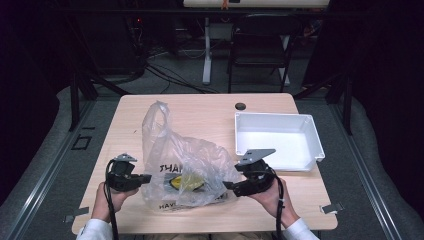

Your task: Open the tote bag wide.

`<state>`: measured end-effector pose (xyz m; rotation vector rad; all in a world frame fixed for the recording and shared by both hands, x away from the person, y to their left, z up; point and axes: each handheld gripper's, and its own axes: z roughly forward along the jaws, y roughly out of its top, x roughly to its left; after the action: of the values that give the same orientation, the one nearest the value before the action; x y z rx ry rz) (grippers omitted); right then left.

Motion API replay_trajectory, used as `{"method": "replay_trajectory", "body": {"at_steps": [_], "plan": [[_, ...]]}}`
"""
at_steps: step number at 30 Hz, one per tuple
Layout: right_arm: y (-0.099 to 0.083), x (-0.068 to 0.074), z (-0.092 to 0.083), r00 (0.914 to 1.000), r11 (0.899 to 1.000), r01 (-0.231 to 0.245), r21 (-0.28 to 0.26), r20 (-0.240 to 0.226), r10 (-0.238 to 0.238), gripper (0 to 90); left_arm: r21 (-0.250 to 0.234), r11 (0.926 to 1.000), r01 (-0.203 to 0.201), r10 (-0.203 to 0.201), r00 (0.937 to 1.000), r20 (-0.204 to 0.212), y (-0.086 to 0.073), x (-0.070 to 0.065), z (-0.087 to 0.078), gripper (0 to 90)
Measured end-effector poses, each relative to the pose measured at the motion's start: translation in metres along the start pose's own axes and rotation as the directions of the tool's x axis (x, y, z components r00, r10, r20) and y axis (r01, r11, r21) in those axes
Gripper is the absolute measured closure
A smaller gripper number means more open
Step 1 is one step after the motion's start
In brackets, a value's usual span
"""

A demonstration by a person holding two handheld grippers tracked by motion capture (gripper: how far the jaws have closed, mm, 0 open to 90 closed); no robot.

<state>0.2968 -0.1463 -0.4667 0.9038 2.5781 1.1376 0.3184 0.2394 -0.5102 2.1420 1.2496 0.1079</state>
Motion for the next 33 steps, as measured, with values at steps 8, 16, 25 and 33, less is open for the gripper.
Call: {"method": "replay_trajectory", "body": {"at_steps": [8, 16, 25, 33], "plan": [[0.015, 0.024, 0.033, 0.9959, 0.995, 0.085, 0.053, -0.035, -0.084, 35.8, 0.016, 0.9998, -0.013, 0.013, 0.9999, 0.006, 0.002, -0.004, 0.005, 86.9], [0.01, 0.019, 0.033, 0.998, 0.997, 0.062, 0.054, 0.006, -0.063, 90.0, 0.0, 1.0, -0.007, 0.007, 0.9999, -0.01, 0.005, -0.006, -0.002, 63.4], [0.009, 0.016, 0.023, 0.9991, 0.999, 0.041, 0.025, -0.008, -0.041, 90.0, -0.253, 0.9659, -0.053, 0.023, 0.9926, -0.119, 0.024, -0.025, -0.028, 35.8], [0.008, 0.011, 0.008, 0.9999, 1.0, -0.001, -0.02, -0.012, 0.0, 90.0, -0.254, 0.9626, -0.094, 0.073, 0.9933, -0.089, 0.028, -0.027, -0.013, 87.4]]}}
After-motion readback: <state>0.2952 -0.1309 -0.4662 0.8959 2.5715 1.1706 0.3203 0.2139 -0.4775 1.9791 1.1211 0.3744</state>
